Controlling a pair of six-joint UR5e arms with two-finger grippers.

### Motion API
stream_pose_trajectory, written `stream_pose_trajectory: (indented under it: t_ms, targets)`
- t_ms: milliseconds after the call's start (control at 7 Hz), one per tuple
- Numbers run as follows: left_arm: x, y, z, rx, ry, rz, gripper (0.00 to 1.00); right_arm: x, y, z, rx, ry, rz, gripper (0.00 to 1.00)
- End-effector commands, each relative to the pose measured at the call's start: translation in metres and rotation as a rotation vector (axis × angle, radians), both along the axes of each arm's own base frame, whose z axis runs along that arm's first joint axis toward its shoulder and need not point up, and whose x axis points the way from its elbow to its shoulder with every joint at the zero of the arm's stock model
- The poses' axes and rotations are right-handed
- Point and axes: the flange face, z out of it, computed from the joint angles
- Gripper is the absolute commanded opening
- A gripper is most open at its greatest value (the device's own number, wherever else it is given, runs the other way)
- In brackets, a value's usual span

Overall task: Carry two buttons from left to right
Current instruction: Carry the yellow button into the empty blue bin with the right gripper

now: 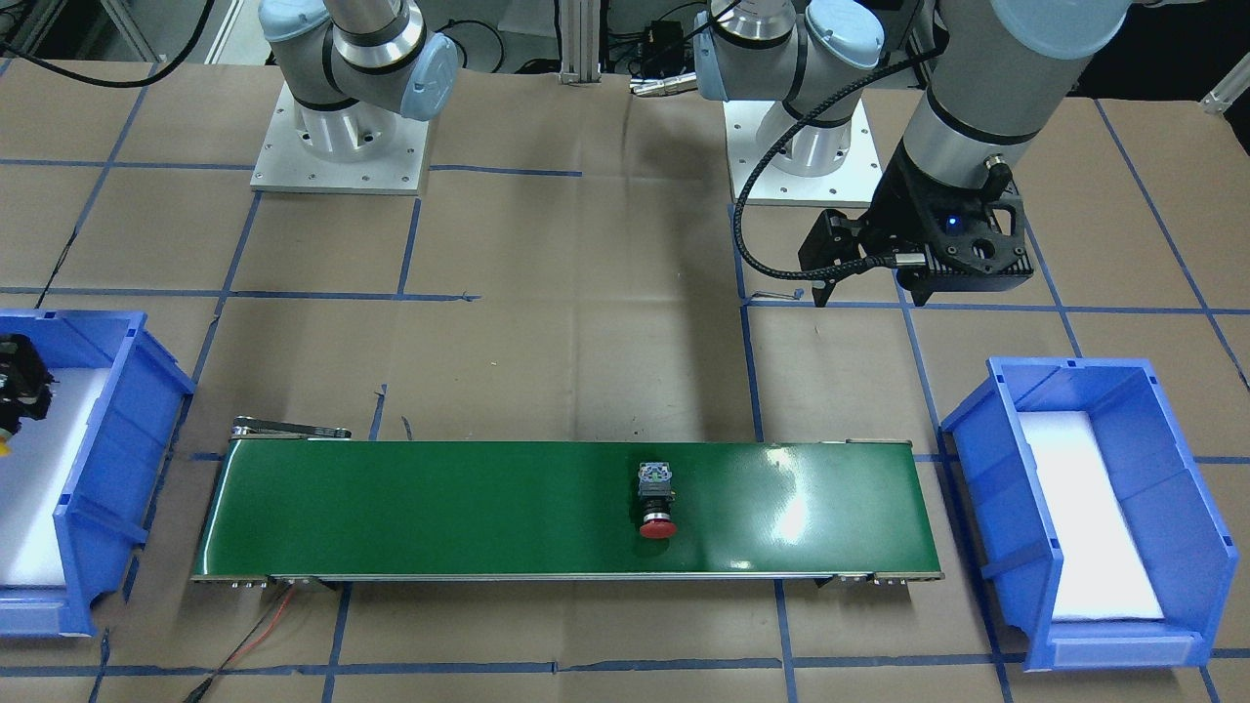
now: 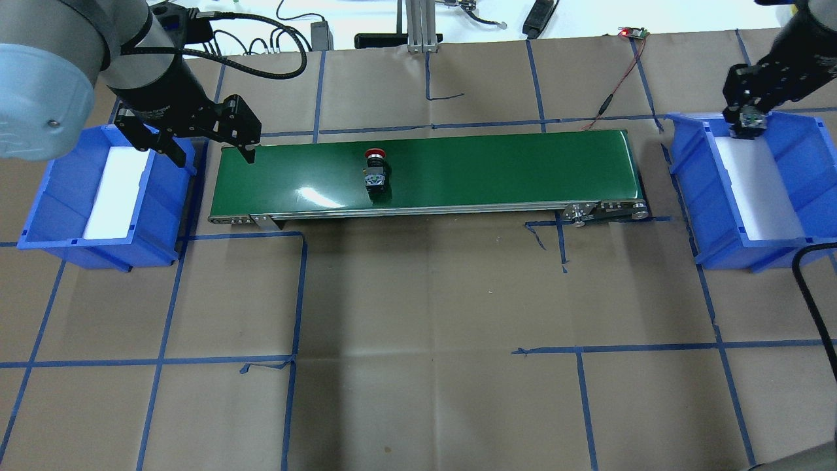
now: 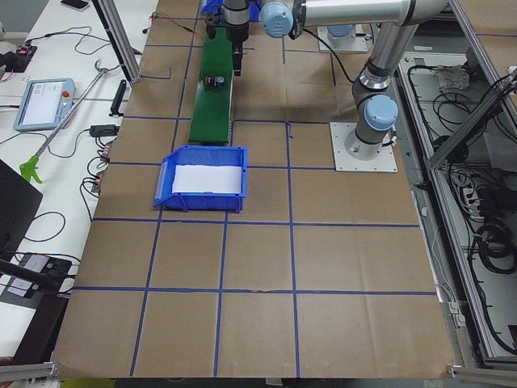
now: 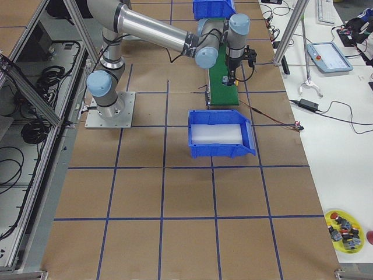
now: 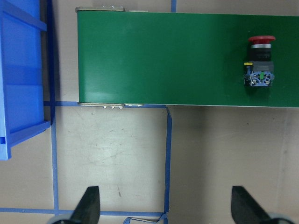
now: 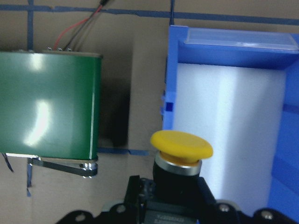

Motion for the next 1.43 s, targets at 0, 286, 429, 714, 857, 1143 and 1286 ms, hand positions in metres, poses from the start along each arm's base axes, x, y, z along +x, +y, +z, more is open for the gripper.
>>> stream_pose_trajectory:
  t_ms: [0,286,429,714,857,1143,1286]
  targets:
    - [0.001,0.0,0.0,0.0,-0.001,0.0,1.0,-0.063,0.019,-0.027,0.038,-0.023,0.104,0.05]
    - [0.001,0.0,0.0,0.0,-0.001,0.0,1.0,-0.074,0.031,-0.068,0.09,-0.071,0.141,0.03]
    - [0.001,0.0,0.0,0.0,0.001,0.0,1.0,-0.085,0.039,-0.088,0.085,-0.07,0.138,0.03]
    - [0.001,0.0,0.0,0.0,0.001,0.0,1.0,-0.098,0.057,-0.132,0.04,-0.042,0.141,0.03]
    - [0.001,0.0,0.0,-0.001,-0.001,0.0,1.0,-0.097,0.06,-0.154,0.041,-0.042,0.137,0.03]
    - [0.001,0.0,0.0,-0.003,0.001,0.0,1.0,-0.092,0.065,-0.182,0.081,-0.077,0.133,0.03]
    - [0.001,0.0,0.0,-0.003,0.001,0.0,1.0,-0.09,0.068,-0.187,0.09,-0.085,0.13,0.04]
